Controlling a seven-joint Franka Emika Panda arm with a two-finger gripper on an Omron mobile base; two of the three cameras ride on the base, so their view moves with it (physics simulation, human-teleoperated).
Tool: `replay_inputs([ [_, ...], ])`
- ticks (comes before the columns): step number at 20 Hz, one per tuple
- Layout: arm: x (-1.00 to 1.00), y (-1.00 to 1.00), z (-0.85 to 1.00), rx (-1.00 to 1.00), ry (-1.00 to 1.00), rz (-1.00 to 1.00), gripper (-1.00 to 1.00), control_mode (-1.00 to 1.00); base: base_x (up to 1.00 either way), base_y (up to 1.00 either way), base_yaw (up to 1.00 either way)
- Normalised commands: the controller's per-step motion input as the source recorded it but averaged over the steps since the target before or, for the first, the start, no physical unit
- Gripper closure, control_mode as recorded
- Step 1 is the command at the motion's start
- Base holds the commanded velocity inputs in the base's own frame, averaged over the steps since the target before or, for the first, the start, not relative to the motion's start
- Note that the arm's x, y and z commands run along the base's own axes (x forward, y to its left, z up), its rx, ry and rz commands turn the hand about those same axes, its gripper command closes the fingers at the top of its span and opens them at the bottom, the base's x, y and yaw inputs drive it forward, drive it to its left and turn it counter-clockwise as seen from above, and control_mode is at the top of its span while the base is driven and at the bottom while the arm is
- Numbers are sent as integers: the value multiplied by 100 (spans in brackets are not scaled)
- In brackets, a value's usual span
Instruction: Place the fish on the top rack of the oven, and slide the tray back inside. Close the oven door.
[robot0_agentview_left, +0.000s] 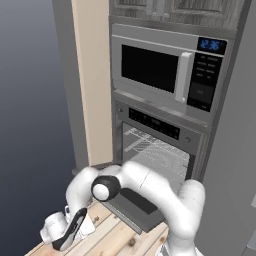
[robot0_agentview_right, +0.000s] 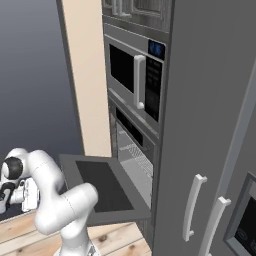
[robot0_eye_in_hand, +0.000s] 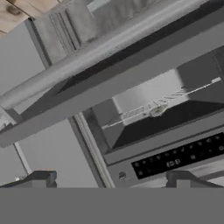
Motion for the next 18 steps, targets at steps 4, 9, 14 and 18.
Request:
replay_inputs([
  [4,3,0,-62,-3,0,0,-100,-100,0,0,0],
  [9,32,0,-56,0,0,0,-100,-100,0,0,0],
  [14,52,-4,-69,0,0,0,-100,-100,0,0,0],
  [18,66,-2,-78,-1,0,0,-100,-100,0,0,0],
])
